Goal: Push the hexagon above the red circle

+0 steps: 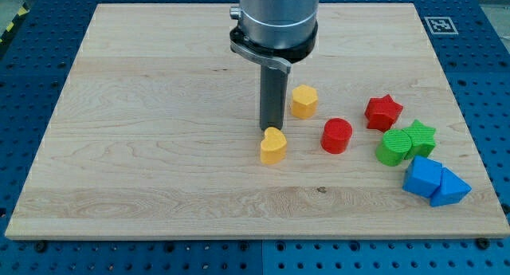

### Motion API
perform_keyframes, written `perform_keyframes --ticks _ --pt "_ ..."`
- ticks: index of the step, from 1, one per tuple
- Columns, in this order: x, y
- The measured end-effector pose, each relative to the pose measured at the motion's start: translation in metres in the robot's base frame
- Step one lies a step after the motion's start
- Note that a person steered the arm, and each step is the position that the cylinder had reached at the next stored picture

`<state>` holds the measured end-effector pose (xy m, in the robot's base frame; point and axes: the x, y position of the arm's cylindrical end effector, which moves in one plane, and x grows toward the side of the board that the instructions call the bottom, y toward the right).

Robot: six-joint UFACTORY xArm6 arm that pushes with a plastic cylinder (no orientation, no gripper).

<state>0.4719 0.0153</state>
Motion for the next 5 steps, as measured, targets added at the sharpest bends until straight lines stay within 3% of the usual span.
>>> perform_keyframes --ticks 3,5 --pt "-0.032 0.026" --pt "-0.023 0.033"
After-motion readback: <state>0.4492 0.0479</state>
